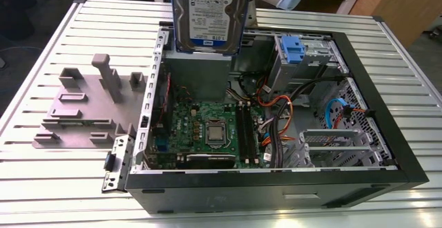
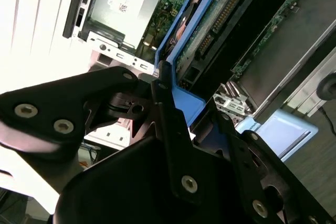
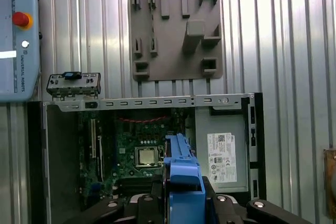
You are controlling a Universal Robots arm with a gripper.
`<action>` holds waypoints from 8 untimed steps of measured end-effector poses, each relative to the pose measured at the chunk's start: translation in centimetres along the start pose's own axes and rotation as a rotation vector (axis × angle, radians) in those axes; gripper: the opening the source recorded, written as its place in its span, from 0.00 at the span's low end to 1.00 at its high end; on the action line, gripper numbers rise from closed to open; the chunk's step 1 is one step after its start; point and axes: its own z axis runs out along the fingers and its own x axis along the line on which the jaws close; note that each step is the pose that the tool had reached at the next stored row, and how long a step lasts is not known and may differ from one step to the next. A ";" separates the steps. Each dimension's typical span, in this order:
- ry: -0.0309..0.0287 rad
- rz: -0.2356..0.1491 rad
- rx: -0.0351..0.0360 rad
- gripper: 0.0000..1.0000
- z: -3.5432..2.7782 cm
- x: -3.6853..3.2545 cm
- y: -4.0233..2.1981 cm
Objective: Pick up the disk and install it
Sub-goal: 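Pick up the disk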
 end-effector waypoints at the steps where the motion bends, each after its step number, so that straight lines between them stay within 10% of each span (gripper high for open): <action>1: 0.0000 0.000 0.0000 0.36 0.00 0.05 -0.21; 8: 0.0002 0.000 0.0000 0.36 0.01 0.35 -1.59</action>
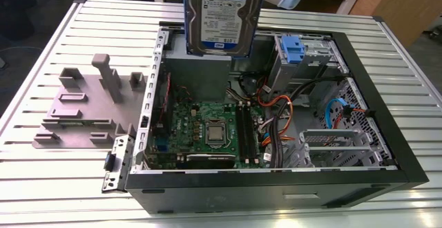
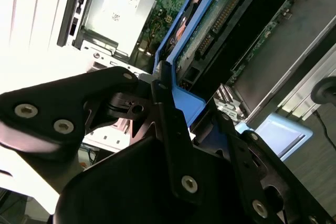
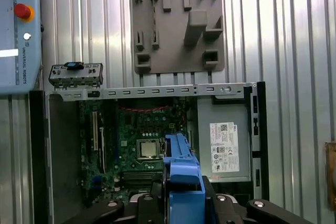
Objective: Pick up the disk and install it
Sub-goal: 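Pick up the disk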
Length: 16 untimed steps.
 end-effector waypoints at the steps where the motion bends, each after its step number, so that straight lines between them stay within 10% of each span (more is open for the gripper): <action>1: 0.0000 0.000 0.0000 0.36 0.00 0.03 -0.19; 16: 0.0000 0.000 0.0000 0.36 0.00 0.24 -2.53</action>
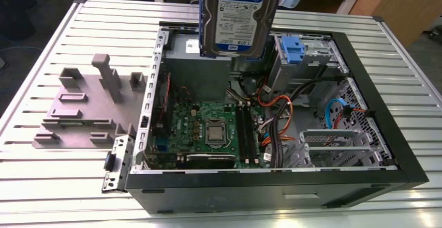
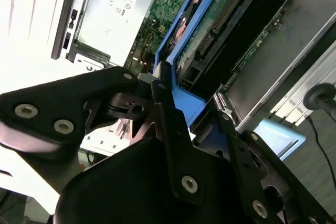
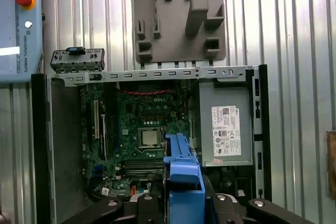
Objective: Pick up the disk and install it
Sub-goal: 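Pick up the disk, then insert the disk into the insertion slot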
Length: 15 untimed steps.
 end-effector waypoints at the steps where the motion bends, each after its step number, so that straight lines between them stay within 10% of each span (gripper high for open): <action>1: 0.0000 0.000 0.0000 0.36 0.00 0.03 -0.71; 15: -0.0035 0.000 -0.0003 0.36 -0.01 0.03 -1.21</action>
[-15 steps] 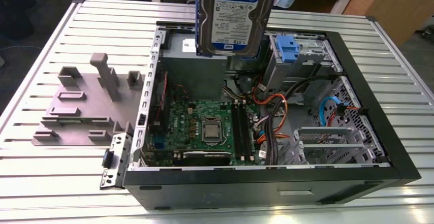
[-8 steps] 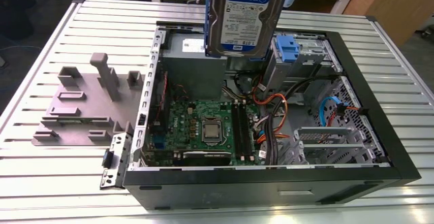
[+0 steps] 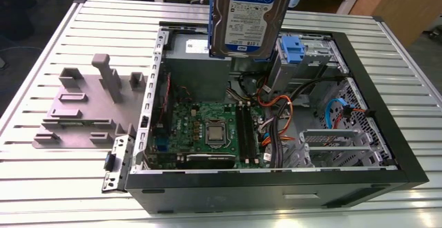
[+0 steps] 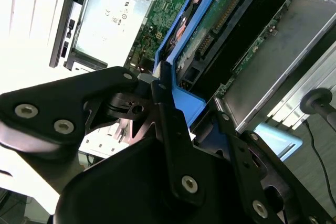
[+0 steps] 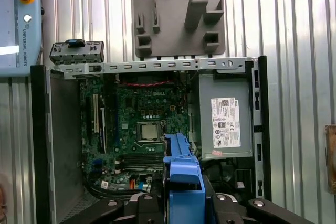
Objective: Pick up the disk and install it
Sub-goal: 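Insert the disk into the insertion slot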
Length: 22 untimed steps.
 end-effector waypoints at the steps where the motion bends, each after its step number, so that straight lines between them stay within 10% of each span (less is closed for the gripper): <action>1: -0.0001 0.000 0.0000 0.36 0.00 0.00 0.00; 6: -0.0076 0.000 -0.0005 0.36 0.00 0.06 -0.01; 10: -0.0644 -0.001 -0.0040 0.36 0.01 0.53 -0.04; 22: -0.0663 -0.002 -0.0040 0.36 0.05 2.70 -0.17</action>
